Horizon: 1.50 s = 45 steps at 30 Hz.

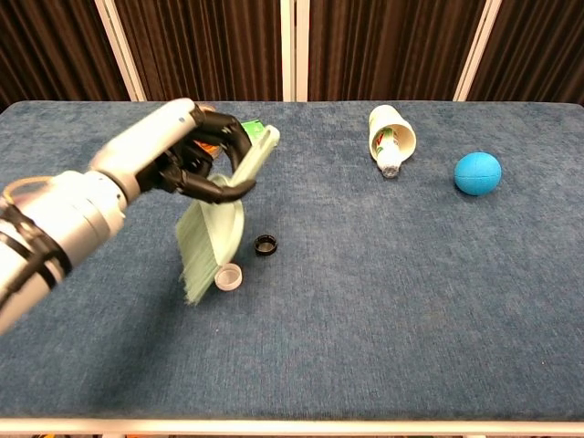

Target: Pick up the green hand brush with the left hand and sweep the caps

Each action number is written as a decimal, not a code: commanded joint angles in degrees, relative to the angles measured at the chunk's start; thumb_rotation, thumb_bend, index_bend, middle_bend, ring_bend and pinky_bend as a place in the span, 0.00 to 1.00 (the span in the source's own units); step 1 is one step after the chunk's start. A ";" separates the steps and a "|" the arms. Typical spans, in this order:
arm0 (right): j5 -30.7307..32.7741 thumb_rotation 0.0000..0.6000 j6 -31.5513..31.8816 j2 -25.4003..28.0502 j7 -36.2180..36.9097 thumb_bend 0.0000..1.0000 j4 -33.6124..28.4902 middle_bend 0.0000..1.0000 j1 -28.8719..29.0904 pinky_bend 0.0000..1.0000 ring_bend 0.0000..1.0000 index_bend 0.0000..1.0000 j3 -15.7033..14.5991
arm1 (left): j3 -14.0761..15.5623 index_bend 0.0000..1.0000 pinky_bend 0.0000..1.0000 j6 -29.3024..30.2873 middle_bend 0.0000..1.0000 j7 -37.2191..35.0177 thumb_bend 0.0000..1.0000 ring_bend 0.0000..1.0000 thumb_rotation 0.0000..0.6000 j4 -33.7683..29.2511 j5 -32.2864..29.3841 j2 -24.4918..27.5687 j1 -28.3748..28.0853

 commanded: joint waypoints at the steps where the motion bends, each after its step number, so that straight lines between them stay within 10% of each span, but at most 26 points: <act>1: 0.21 1.00 0.16 0.21 0.05 0.18 -0.08 0.06 -0.25 0.00 0.00 0.00 -0.08 | -0.58 0.57 1.00 -0.29 0.61 1.16 0.47 0.84 1.00 2.86 -1.63 -2.80 -0.39; 24: 0.61 1.00 1.85 1.53 -0.93 0.19 -1.59 0.06 -1.62 0.00 0.00 0.00 -0.14 | -9.82 0.57 1.00 -3.35 0.61 1.17 0.47 0.84 1.00 14.40 -4.59 -12.51 -8.45; 34: 0.14 1.00 1.47 1.22 -0.65 0.20 -1.33 0.06 -1.27 0.00 0.00 0.00 -0.10 | -2.30 0.57 0.99 -1.42 0.60 2.60 0.47 0.83 1.00 11.64 3.81 3.87 -4.04; 45: -0.52 1.00 1.37 0.52 -1.48 0.20 -1.96 0.06 -1.02 0.00 0.00 0.00 -0.29 | 3.26 0.34 0.94 -18.87 0.48 18.43 0.40 0.73 1.00 11.13 -4.00 14.69 -6.94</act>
